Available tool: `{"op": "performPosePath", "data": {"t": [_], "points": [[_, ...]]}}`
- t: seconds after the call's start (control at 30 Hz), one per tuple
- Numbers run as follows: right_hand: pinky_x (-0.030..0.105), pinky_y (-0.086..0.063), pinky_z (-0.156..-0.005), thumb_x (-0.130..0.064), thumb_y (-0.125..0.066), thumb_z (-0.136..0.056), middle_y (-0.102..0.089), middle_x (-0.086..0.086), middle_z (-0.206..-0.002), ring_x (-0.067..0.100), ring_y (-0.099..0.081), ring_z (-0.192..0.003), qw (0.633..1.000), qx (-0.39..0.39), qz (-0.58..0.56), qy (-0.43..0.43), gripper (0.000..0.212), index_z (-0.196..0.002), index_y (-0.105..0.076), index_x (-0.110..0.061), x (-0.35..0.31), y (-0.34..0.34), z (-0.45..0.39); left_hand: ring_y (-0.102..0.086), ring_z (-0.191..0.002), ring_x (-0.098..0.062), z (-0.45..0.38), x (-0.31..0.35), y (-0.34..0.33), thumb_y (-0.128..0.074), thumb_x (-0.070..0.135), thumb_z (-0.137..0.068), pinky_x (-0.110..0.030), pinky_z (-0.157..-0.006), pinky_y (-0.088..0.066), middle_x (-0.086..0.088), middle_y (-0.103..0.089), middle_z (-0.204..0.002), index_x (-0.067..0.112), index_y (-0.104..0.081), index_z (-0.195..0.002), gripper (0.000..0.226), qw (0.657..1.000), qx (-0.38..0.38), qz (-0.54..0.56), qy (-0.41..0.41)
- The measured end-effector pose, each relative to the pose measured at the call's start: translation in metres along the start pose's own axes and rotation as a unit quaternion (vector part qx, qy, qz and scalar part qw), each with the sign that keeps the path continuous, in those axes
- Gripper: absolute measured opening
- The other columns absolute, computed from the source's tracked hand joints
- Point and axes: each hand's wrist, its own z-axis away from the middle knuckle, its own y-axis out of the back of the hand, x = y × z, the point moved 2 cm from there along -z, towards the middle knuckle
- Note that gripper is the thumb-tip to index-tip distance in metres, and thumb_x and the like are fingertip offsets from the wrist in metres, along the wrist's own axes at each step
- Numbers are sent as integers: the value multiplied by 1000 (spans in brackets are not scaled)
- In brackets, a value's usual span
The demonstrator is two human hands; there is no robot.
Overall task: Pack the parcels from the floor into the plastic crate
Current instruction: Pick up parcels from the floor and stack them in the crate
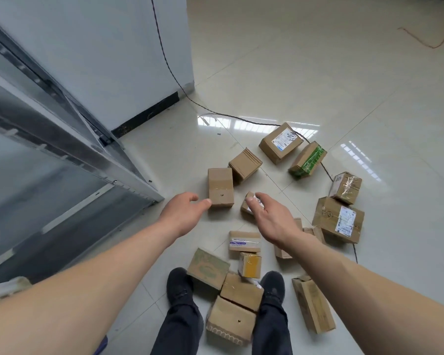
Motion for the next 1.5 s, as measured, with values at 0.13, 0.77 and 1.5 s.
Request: {"op": "performPosePath", "data": {"t": [0.13, 0.77, 1.5], "points": [[40, -34, -113, -55, -33, -105, -45, 7, -157, 29, -42, -143, 999, -30, 26, 6, 63, -153, -41, -16, 23, -33, -75, -45, -133, -23, -69, -20, -23, -55, 47, -94, -33, -106, -35, -4, -49, -146, 13, -51, -140, 57, 1000, 13, 4, 17], [32, -30, -84, -52, -37, -105, -58, 11, -139, 33, -50, -127, 998, -41, -44, -24, 52, -135, -52, -13, 142, -202, -348, -47, -108, -19, -351, -128, -158, -55, 43, -96, -39, -99, -43, 0, -52, -122, 15, -56, -124, 40, 991, 7, 106, 83], [53, -41, -106, -78, -46, -64, -66, -4, -79, 19, -65, -98, 898, 30, -410, -154, 57, -81, -64, -27, 178, -243, -348, -59, -79, -25, -373, -187, -163, -43, 67, -91, -59, -104, -37, -2, -61, -66, 15, -56, -77, 56, 921, 33, 335, 195]]}}
